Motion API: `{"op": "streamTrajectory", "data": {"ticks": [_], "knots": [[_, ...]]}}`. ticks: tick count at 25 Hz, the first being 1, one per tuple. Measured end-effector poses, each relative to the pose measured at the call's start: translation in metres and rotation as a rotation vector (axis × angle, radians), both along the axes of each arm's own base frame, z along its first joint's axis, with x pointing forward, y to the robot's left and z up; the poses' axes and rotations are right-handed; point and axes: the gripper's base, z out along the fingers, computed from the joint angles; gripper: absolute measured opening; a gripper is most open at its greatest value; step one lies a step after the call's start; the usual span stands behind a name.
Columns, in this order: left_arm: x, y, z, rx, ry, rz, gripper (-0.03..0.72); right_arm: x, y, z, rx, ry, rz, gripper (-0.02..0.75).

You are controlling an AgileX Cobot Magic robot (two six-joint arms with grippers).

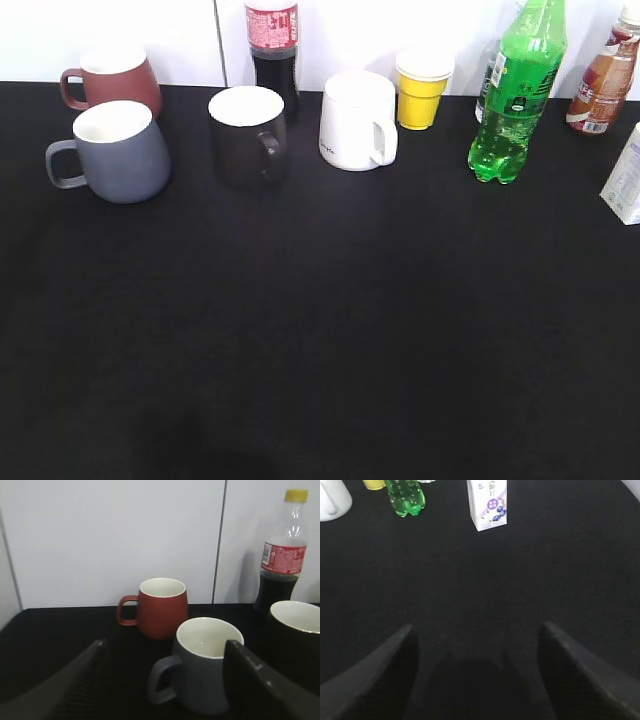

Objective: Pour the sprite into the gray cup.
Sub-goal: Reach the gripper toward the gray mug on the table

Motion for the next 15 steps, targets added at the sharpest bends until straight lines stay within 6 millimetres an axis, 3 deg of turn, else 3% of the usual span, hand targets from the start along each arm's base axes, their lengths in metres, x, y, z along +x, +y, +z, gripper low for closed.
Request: {"op": "streamTrajectory", "data": {"ticks": [4, 7, 11, 15], "knots": [[0.047, -0.004, -0.054, -0.023, 0.080, -0.009, 0.521, 0.000, 0.000, 0.000, 0.000, 0.000, 0.000, 0.566], [0.082, -0.005, -0.081, 0.003, 0.128, -0.001, 0.449, 0.000, 0.000, 0.000, 0.000, 0.000, 0.000, 0.566], [0.126, 0.002, -0.101, 0.013, 0.150, 0.037, 0.321, 0.000, 0.000, 0.000, 0.000, 0.000, 0.000, 0.566], [0.161, 0.000, -0.107, 0.059, 0.123, -0.042, 0.300, 0.000, 0.000, 0.000, 0.000, 0.000, 0.000, 0.566]]}}
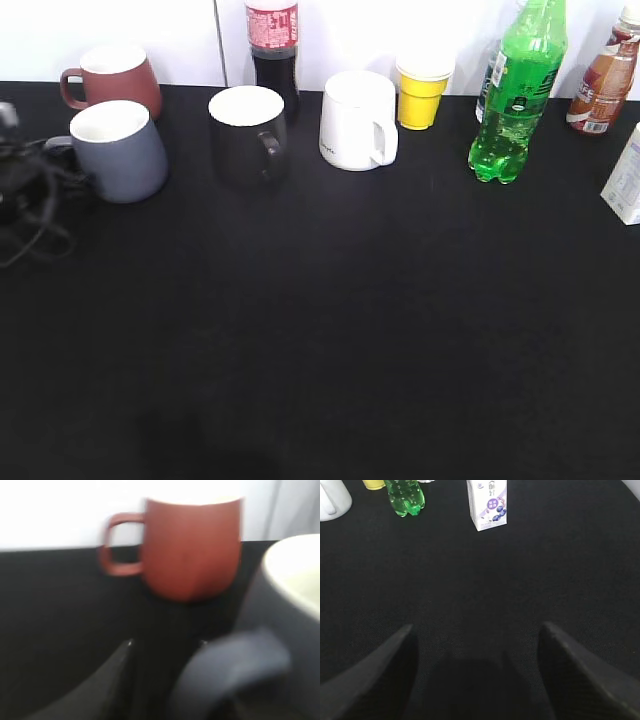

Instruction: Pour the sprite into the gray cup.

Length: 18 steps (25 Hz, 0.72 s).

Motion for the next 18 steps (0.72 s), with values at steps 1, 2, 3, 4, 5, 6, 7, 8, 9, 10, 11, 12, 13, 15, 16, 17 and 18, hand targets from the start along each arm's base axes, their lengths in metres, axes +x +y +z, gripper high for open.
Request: {"op": "streamTrajectory", "data": {"ticks": [1, 2, 3, 4, 5, 6, 7, 8, 9, 10, 11, 12, 13, 15, 16, 17, 18], "knots": [[0.008, -0.001, -0.002, 0.009, -0.005, -0.016, 0.279, 0.000, 0.000, 0.000, 0.000, 0.000, 0.000, 0.566], [0.015, -0.001, -0.002, 0.015, -0.012, -0.025, 0.213, 0.000, 0.000, 0.000, 0.000, 0.000, 0.000, 0.566], [0.018, -0.002, -0.003, 0.022, -0.017, -0.031, 0.103, 0.000, 0.000, 0.000, 0.000, 0.000, 0.000, 0.566], [0.020, -0.002, -0.002, 0.024, -0.021, -0.033, 0.086, 0.000, 0.000, 0.000, 0.000, 0.000, 0.000, 0.566], [0.020, -0.002, -0.002, 0.030, -0.021, -0.043, 0.086, 0.000, 0.000, 0.000, 0.000, 0.000, 0.000, 0.566], [0.020, -0.002, -0.002, 0.033, -0.024, -0.049, 0.086, 0.000, 0.000, 0.000, 0.000, 0.000, 0.000, 0.566], [0.020, -0.003, -0.002, 0.035, -0.027, -0.056, 0.086, 0.000, 0.000, 0.000, 0.000, 0.000, 0.000, 0.566], [0.018, -0.003, 0.001, 0.040, -0.033, -0.063, 0.085, 0.000, 0.000, 0.000, 0.000, 0.000, 0.000, 0.566], [0.011, -0.004, 0.007, 0.045, -0.040, -0.072, 0.084, 0.000, 0.000, 0.000, 0.000, 0.000, 0.000, 0.566], [0.002, -0.004, 0.020, 0.047, -0.064, -0.076, 0.083, 0.000, 0.000, 0.000, 0.000, 0.000, 0.000, 0.566], [-0.011, -0.004, 0.031, 0.044, -0.086, -0.077, 0.083, 0.000, 0.000, 0.000, 0.000, 0.000, 0.000, 0.566], [-0.024, -0.004, 0.043, 0.043, -0.103, -0.078, 0.083, 0.000, 0.000, 0.000, 0.000, 0.000, 0.000, 0.566], [-0.040, -0.006, 0.054, 0.045, -0.117, -0.084, 0.083, 0.000, 0.000, 0.000, 0.000, 0.000, 0.000, 0.566], [-0.070, -0.016, 0.072, 0.034, -0.146, -0.142, 0.083, 0.000, 0.000, 0.000, 0.000, 0.000, 0.000, 0.566], [-0.084, -0.023, 0.075, 0.023, -0.145, -0.192, 0.083, 0.000, 0.000, 0.000, 0.003, 0.000, 0.002, 0.566], [-0.095, -0.030, 0.077, 0.017, -0.142, -0.231, 0.082, 0.000, 0.002, 0.000, 0.023, -0.002, 0.016, 0.566], [-0.105, -0.038, 0.075, 0.018, -0.130, -0.270, 0.082, 0.000, 0.005, 0.000, 0.055, -0.004, 0.038, 0.566]]}}
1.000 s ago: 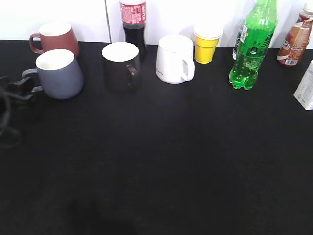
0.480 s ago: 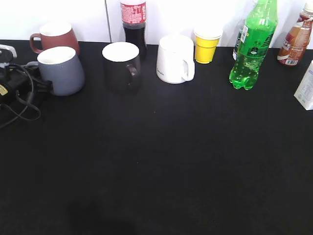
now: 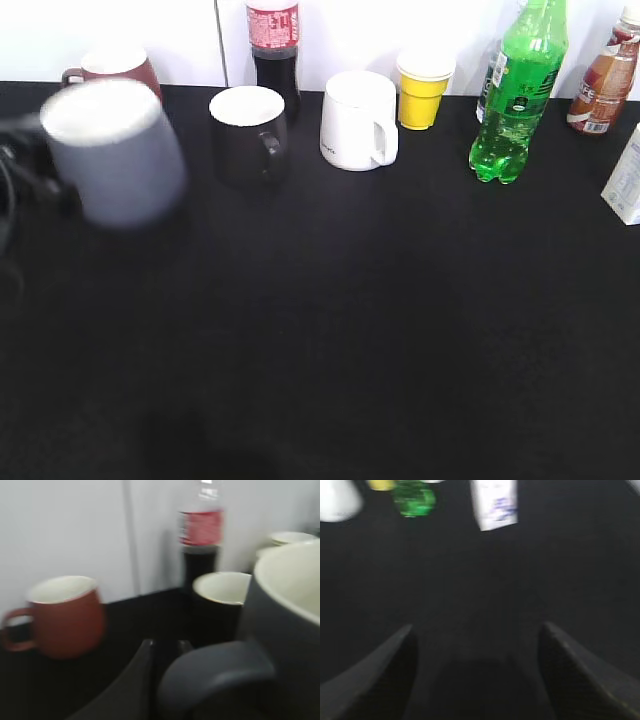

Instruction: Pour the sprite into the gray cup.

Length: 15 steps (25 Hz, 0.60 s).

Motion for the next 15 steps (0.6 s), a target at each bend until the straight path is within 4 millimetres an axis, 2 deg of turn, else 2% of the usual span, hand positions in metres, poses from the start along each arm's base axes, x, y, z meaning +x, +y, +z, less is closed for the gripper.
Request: {"op": "streamTrajectory", "data": {"ticks": [3, 5, 7, 12, 13, 15], "knots": [[-0.015, -0.028, -0.006, 0.019, 0.029, -0.136, 0.082, 0.002, 0.005, 0.007, 0.055, -0.067, 0.032, 0.566], [-0.021, -0.042, -0.006, 0.025, 0.032, -0.196, 0.082, 0.022, 0.002, 0.031, 0.067, -0.260, 0.020, 0.566], [-0.022, -0.044, -0.007, 0.027, 0.036, -0.203, 0.082, 0.054, -0.005, 0.039, 0.048, -0.352, -0.027, 0.566], [-0.021, -0.044, -0.007, 0.028, 0.039, -0.202, 0.082, 0.153, -0.019, 0.012, -0.069, -0.292, -0.081, 0.566], [-0.021, -0.044, -0.007, 0.028, 0.039, -0.202, 0.082, 0.169, -0.019, 0.007, -0.075, -0.303, -0.076, 0.566], [-0.021, -0.044, -0.007, 0.028, 0.039, -0.202, 0.081, 0.199, -0.003, -0.009, -0.070, -0.302, 0.009, 0.566]]}}
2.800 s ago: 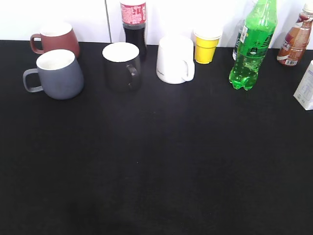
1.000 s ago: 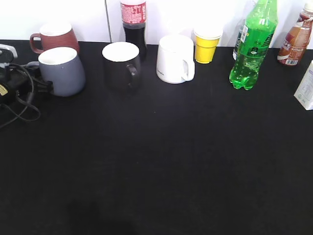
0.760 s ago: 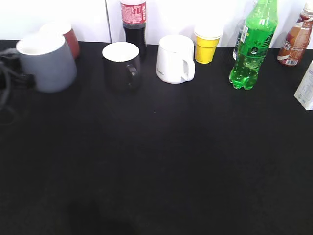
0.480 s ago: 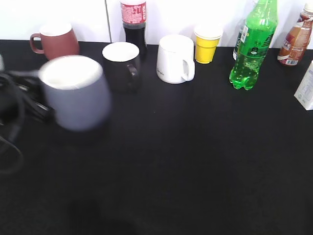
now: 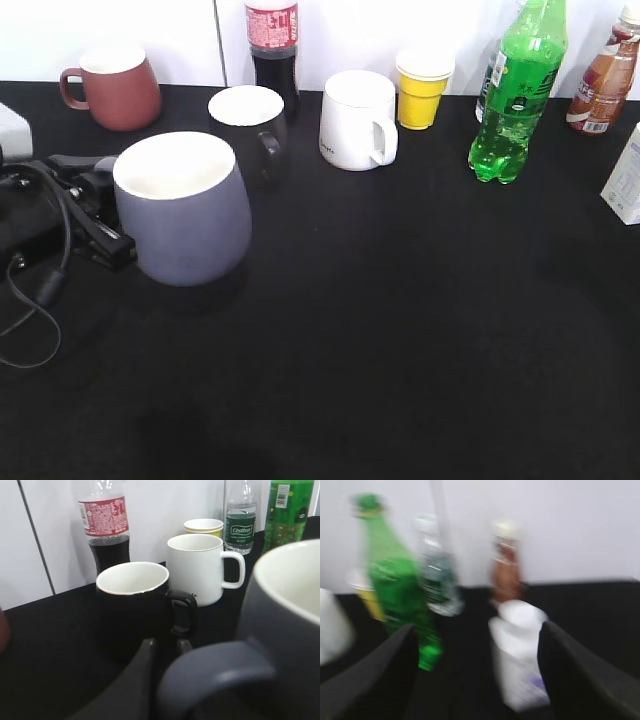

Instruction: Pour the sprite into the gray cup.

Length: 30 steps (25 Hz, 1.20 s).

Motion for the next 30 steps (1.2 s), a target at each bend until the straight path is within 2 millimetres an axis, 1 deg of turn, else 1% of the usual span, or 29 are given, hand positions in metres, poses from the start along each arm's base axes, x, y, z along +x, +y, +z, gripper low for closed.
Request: {"op": "streamTrajectory", "data": {"ticks": [1, 2, 4, 6, 8, 10, 12, 15, 18, 19, 21, 23, 26, 28, 29, 30], "knots": [[0.000, 0.000, 0.000, 0.000, 0.000, 0.001, 0.081, 0.012, 0.015, -0.006, 0.004, -0.024, 0.063, 0.566], [0.000, 0.000, 0.000, 0.000, 0.000, 0.001, 0.081, 0.024, 0.029, -0.018, 0.021, -0.023, 0.096, 0.566], [0.000, 0.000, 0.000, 0.000, 0.000, 0.001, 0.081, 0.048, 0.050, -0.041, 0.012, 0.002, 0.104, 0.566], [0.000, 0.000, 0.000, 0.000, 0.002, 0.002, 0.081, 0.072, 0.065, -0.056, -0.012, -0.020, 0.109, 0.566], [0.000, 0.000, -0.001, 0.000, 0.003, 0.002, 0.081, 0.095, 0.073, -0.073, -0.032, -0.026, 0.095, 0.572], [0.000, 0.000, -0.001, 0.000, 0.003, 0.002, 0.081, 0.108, 0.076, -0.093, -0.023, -0.042, 0.074, 0.636], [0.000, 0.000, -0.001, 0.000, 0.003, 0.002, 0.081, 0.120, 0.079, -0.112, -0.002, -0.022, 0.061, 0.659], [0.000, 0.000, -0.001, 0.000, 0.003, 0.002, 0.081, 0.145, 0.085, -0.130, 0.014, -0.014, 0.028, 0.659], [0.000, 0.000, -0.001, 0.000, 0.003, 0.002, 0.081, 0.169, 0.091, -0.140, 0.032, -0.028, -0.004, 0.659], [0.000, 0.000, -0.001, -0.001, 0.002, 0.002, 0.081, 0.175, 0.093, -0.144, 0.029, -0.031, -0.007, 0.652], [0.000, 0.000, -0.001, -0.001, 0.002, 0.001, 0.081, 0.184, 0.095, -0.151, 0.022, -0.032, -0.008, 0.608], [0.000, 0.000, 0.000, -0.003, -0.001, 0.001, 0.081, 0.186, 0.096, -0.155, -0.003, -0.038, -0.011, 0.554], [0.000, 0.000, 0.000, -0.004, -0.002, 0.001, 0.081, 0.190, 0.096, -0.165, -0.023, -0.049, -0.018, 0.543], [0.000, 0.000, 0.000, -0.004, -0.002, 0.001, 0.081, 0.194, 0.097, -0.162, -0.038, -0.065, -0.019, 0.542], [0.000, 0.000, 0.000, -0.004, -0.002, 0.001, 0.081, 0.196, 0.098, -0.160, -0.053, -0.073, -0.018, 0.528], [0.000, 0.000, 0.000, -0.004, -0.002, 0.001, 0.081, 0.196, 0.098, -0.161, -0.069, -0.072, -0.016, 0.486]]}}
